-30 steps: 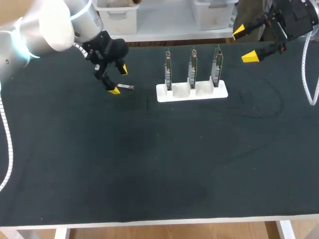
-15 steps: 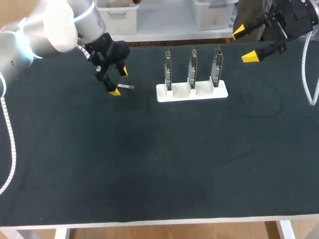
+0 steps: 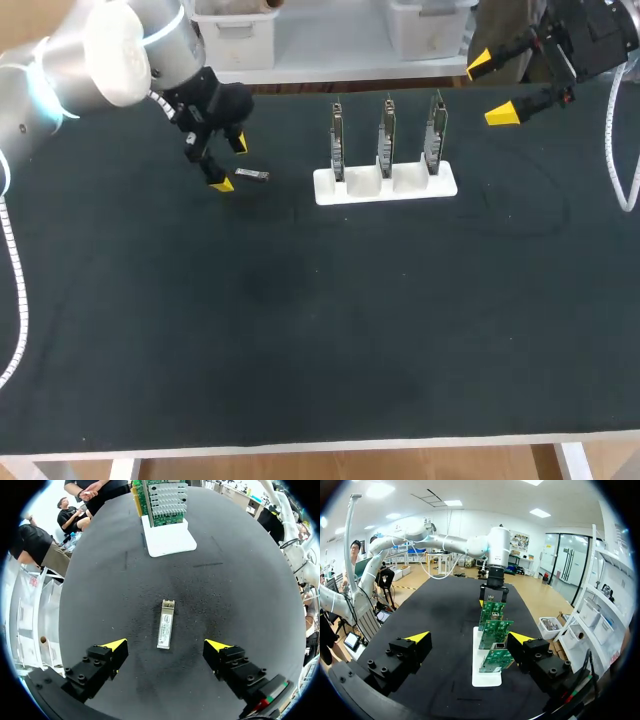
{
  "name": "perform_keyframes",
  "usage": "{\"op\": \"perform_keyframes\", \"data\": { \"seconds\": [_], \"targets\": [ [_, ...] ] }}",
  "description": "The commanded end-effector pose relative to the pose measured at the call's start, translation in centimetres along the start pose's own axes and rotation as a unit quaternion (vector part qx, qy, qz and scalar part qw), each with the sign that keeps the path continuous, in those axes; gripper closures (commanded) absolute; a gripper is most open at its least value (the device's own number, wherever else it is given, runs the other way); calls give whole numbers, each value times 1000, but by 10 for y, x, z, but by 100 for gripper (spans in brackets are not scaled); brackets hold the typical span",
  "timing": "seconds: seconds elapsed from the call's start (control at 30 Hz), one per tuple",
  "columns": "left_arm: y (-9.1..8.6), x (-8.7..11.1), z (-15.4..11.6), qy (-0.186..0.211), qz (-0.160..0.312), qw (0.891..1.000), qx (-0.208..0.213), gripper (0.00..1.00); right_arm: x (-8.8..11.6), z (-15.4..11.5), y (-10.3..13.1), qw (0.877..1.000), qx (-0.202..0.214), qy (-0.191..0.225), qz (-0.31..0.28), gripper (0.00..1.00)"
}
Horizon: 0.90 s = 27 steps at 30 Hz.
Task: Pick up the optical module with the left hand, and insert it into the network port with the right hand.
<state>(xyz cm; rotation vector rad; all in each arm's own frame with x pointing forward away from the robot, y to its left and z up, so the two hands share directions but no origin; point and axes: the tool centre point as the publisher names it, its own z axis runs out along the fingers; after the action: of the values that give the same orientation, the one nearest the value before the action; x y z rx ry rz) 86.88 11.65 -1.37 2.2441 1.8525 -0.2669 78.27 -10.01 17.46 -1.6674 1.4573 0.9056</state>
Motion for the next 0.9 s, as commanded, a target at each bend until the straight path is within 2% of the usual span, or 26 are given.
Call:
{"op": "perform_keyframes", "data": {
  "seconds": [0.03, 0.5, 0.6, 0.9],
  "targets": [
    [7, -1, 0, 7, 4, 1000, 6, 0, 0, 0, -1, 1000, -1, 0, 0, 0],
    [12, 2, 2, 15, 10, 1000, 9, 0, 0, 0, -1, 1000, -1, 0, 0, 0],
    [10, 0, 2, -7, 12, 1000, 12, 0, 0, 0, -1, 1000, -1, 0, 0, 0],
    [10, -1, 1, -6, 12, 1000, 11, 0, 0, 0, -1, 1000, -1, 0, 0, 0]
  ]
}}
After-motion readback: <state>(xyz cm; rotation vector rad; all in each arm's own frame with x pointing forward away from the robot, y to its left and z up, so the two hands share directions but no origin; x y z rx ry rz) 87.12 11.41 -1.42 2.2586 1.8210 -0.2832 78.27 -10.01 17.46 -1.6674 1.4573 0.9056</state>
